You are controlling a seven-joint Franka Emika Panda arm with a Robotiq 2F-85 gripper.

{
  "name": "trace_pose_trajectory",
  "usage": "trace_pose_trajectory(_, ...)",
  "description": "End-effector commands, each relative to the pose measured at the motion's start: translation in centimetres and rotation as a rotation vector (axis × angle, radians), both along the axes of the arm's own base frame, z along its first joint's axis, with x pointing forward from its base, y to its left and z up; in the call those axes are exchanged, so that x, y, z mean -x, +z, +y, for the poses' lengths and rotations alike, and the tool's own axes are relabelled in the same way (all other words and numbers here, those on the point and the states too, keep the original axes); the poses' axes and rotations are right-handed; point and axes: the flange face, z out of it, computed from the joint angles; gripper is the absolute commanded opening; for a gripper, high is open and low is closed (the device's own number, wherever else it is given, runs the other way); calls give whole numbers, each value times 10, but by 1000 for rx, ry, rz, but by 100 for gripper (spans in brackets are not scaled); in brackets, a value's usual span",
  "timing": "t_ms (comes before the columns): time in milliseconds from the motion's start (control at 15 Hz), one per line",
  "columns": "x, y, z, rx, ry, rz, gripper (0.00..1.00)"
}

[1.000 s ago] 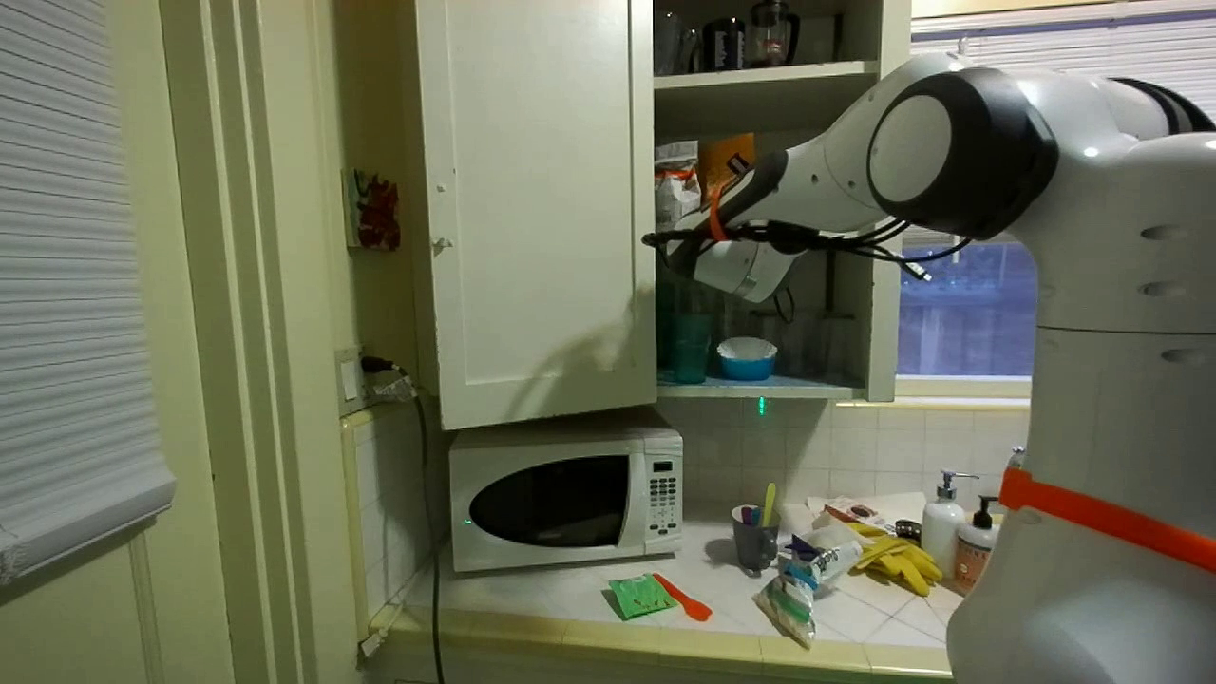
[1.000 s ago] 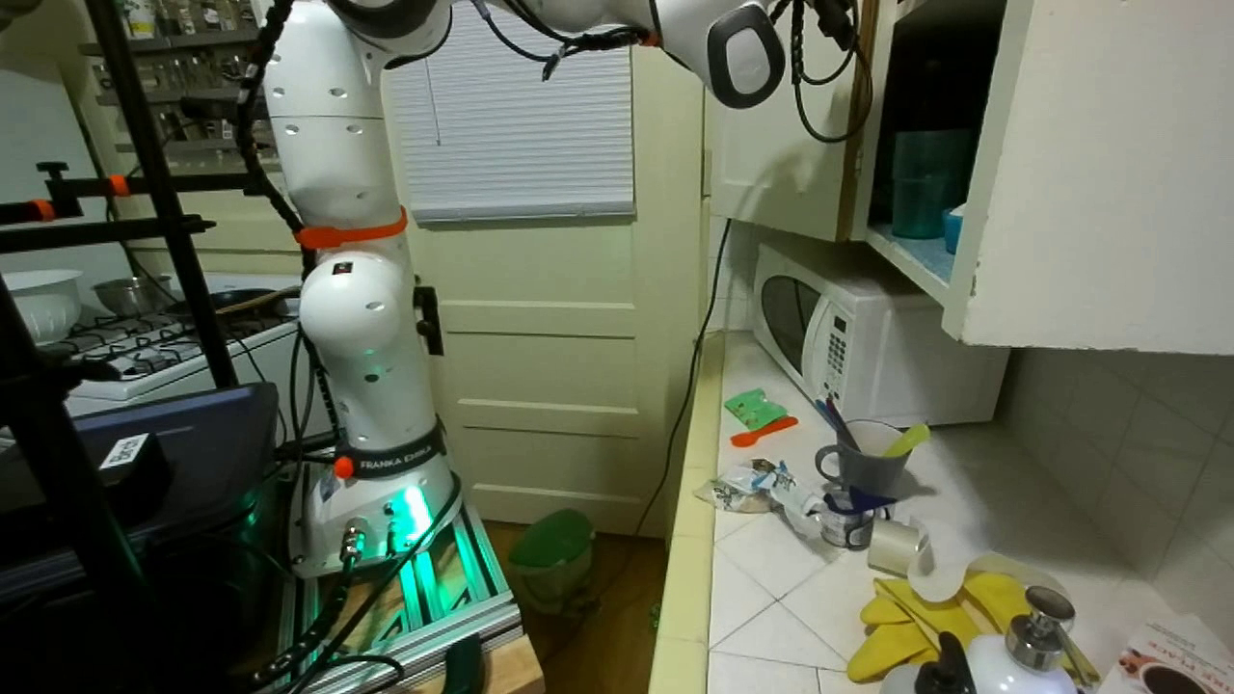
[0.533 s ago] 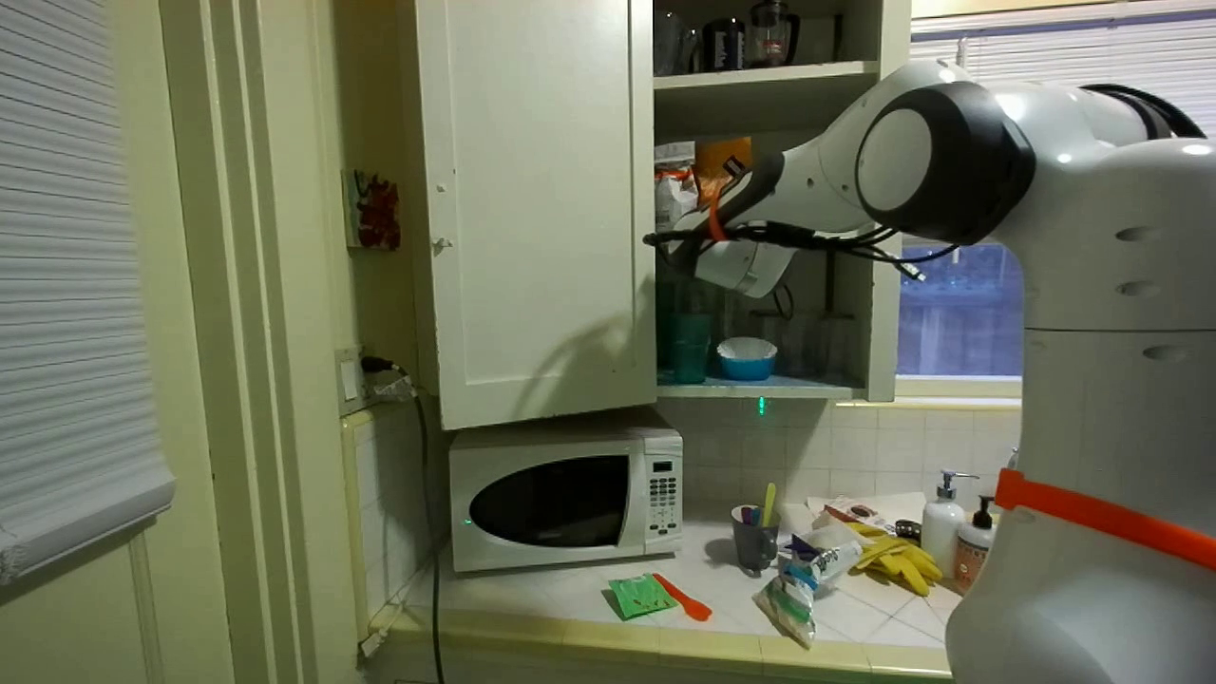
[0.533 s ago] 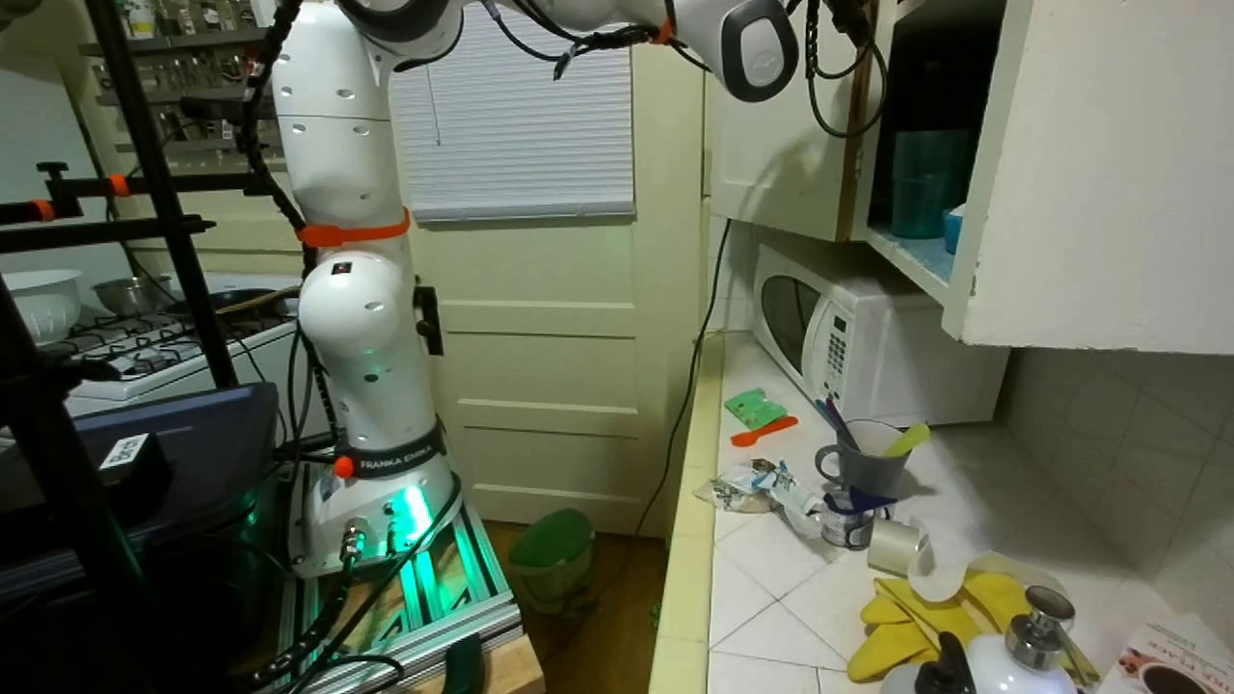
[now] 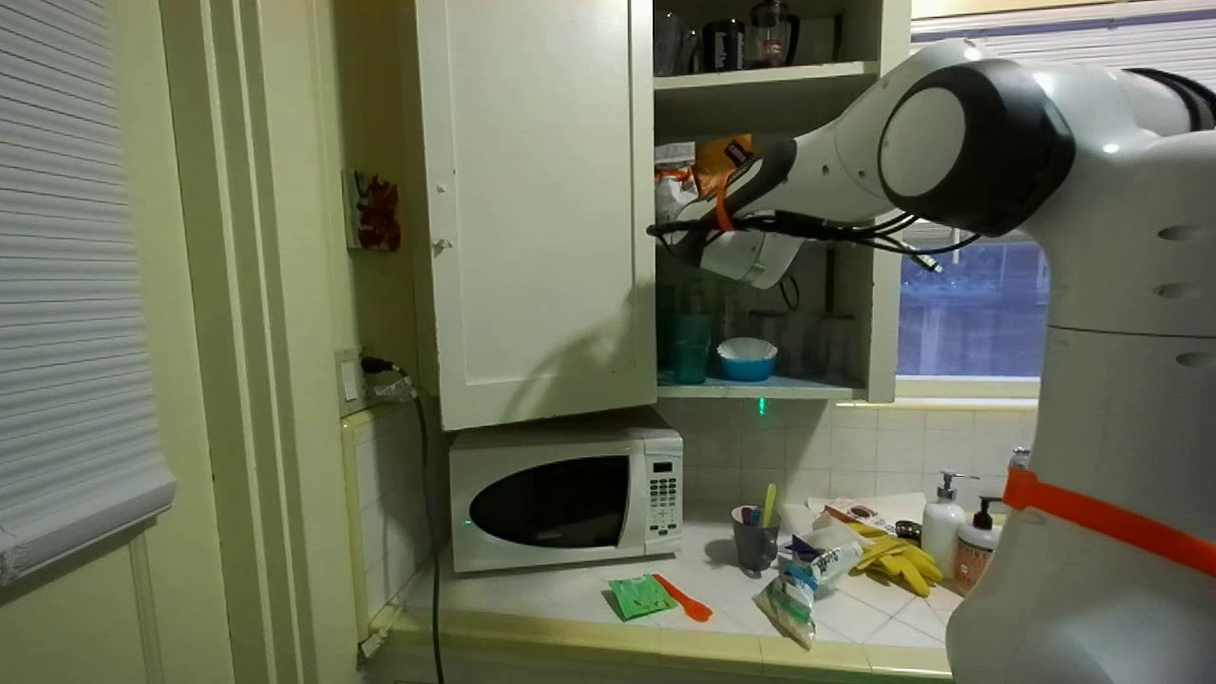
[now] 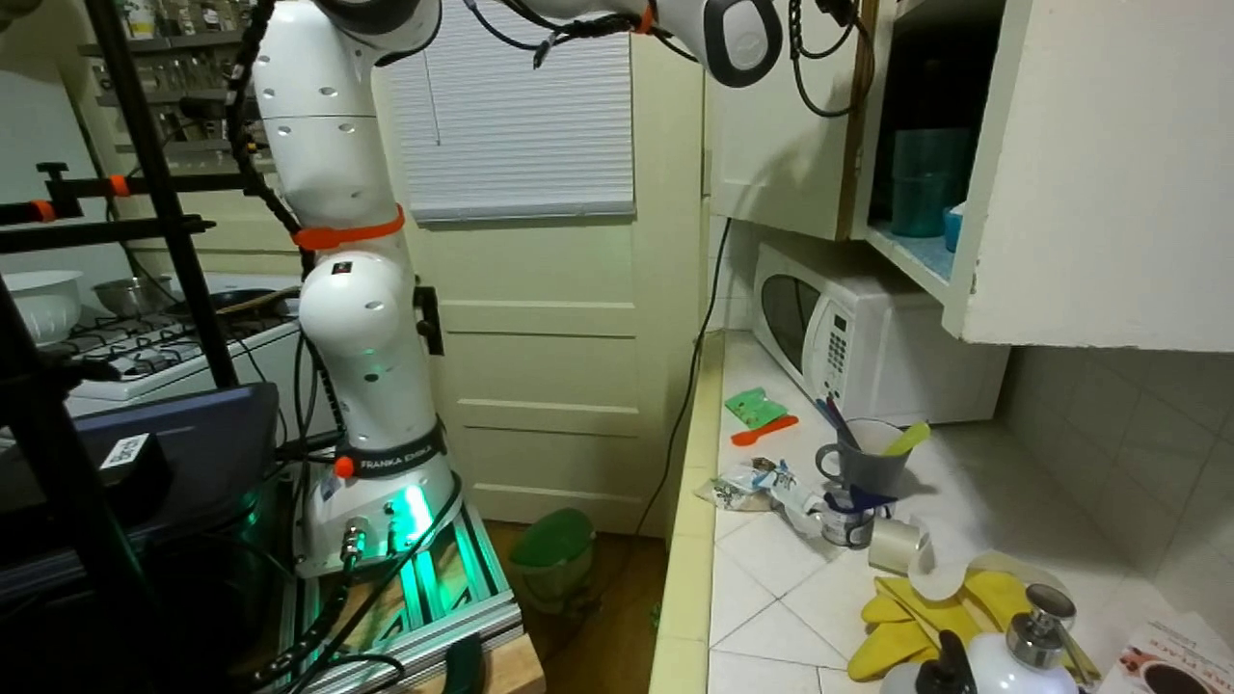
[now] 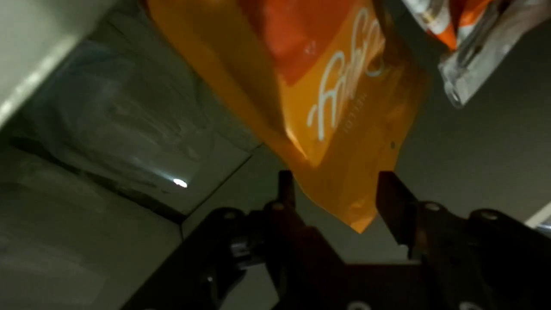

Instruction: Put the orange sachet in the middle compartment of the top cabinet

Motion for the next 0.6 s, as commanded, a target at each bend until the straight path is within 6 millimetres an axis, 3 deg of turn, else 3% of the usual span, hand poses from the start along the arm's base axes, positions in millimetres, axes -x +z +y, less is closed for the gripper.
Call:
trace_pose_trajectory(0,61,9,25,10,11,-39,85)
trace_pose_trajectory(133,88,9,29,18,-11,-16,99)
trace_pose_trajectory(400,137,4,43,265,-117,37,100)
trace_pose_trajectory(467,144,4,48,299,-125,20,100)
trace_pose_trajectory(533,123,15,36,228,-111,9,100)
